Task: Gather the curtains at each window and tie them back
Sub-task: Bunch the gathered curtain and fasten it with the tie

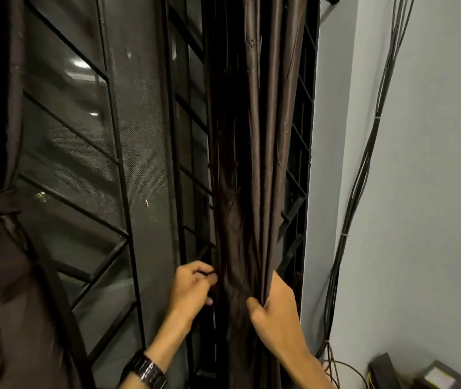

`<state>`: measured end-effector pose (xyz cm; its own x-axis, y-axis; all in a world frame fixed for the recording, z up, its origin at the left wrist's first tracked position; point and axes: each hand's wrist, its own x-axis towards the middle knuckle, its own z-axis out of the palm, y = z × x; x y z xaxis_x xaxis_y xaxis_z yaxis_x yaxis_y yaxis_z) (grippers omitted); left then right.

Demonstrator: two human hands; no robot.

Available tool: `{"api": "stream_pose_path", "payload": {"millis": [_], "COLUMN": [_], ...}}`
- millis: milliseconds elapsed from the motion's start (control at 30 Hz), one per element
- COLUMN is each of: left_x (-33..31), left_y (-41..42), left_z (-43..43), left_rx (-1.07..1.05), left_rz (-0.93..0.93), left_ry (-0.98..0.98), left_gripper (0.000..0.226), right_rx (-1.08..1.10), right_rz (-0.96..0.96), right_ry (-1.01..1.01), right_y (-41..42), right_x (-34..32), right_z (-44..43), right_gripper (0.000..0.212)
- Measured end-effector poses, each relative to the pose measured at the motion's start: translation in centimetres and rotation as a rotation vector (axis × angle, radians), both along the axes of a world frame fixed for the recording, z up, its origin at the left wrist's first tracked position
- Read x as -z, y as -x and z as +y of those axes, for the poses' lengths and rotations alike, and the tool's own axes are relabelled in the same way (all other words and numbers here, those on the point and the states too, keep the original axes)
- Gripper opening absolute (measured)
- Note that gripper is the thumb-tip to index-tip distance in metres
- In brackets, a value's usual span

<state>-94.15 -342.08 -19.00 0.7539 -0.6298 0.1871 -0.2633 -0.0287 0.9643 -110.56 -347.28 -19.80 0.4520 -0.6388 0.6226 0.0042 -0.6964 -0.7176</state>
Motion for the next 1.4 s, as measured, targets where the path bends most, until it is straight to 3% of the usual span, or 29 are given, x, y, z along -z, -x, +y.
{"api": "stream_pose_path", "payload": {"millis": [67, 167, 300, 400, 467, 533, 600, 667, 733, 800, 933, 1067, 1200, 1267, 1333, 1400], "left_x": [-0.9, -1.0, -0.5, -0.3, -0.5, -0.5, -0.4, -0.2, -0.2, -0.3, -0.3, -0.2, -0.1, -0.1, 0.0, 0.1], "left_y": [0.8, 1.9, 3.9, 4.8, 4.7, 4.0, 3.7, 3.4, 3.5, 3.8, 3.8, 2.6, 1.5, 1.1, 1.0, 1.1], "left_z": [-0.1, -0.2, 0.7, 0.4, 0.3, 0.0, 0.0, -0.1, -0.1, -0.2, -0.3, 0.5, 0.9, 0.7, 0.4, -0.2], "left_rx": [0.127, 0.231, 0.371, 0.24, 0.188, 0.164, 0.093, 0.016, 0.01, 0.032, 0.065, 0.024, -0.046, -0.081, -0.121, -0.172], "left_rz": [0.309, 0.433, 0.37, 0.186, 0.073, -0.001, -0.074, -0.118, -0.068, -0.01, -0.017, -0.06, -0.115, -0.198, -0.263, -0.347], "left_ry": [0.138, 0.231, 0.287, 0.199, 0.173, 0.158, 0.172, 0.175, 0.168, 0.167, 0.124, 0.067, 0.029, 0.029, 0.006, -0.047], "left_gripper": [0.027, 0.028, 0.031, 0.069, 0.068, 0.049, 0.017, 0.018, 0.027, 0.037, 0.04, 0.028, 0.019, 0.02, 0.026, 0.025], "right_rx": [-0.006, -0.045, -0.086, -0.175, -0.316, -0.515, -0.636, -0.493, -0.297, -0.281, -0.483, -0.575, -0.604, -0.429, -0.122, 0.07], "right_rz": [0.029, 0.075, 0.105, 0.181, 0.215, 0.207, 0.047, -0.207, -0.338, -0.227, 0.114, 0.144, 0.291, 0.275, 0.241, 0.107], "right_ry": [0.044, 0.071, 0.092, 0.138, 0.106, 0.033, -0.107, -0.303, -0.519, -0.675, -0.81, -0.69, -0.52, -0.354, -0.119, 0.032], "right_y": [-0.5, -1.2, -1.7, -1.9, -1.6, -0.7, 0.2, 0.2, -0.6, -1.9, -3.1, -2.9, -2.7, -2.2, -1.1, 0.5], "right_x": [0.6, 2.2, 3.1, 3.5, 3.8, 4.1, 4.2, 3.9, 3.4, 2.3, 1.4, 2.0, 2.7, 2.5, 2.0, 1.7], "right_z": [0.2, 0.4, 0.4, 0.6, 0.6, -0.6, -2.8, -5.6, -8.3, -9.4, -8.6, -9.4, -10.1, -10.1, -9.6, -8.1], "right_gripper": [0.06, 0.058, 0.062, 0.072, 0.078, 0.08, 0.065, 0.045, 0.037, 0.037, 0.026, 0.02, 0.032, 0.042, 0.056, 0.06]}}
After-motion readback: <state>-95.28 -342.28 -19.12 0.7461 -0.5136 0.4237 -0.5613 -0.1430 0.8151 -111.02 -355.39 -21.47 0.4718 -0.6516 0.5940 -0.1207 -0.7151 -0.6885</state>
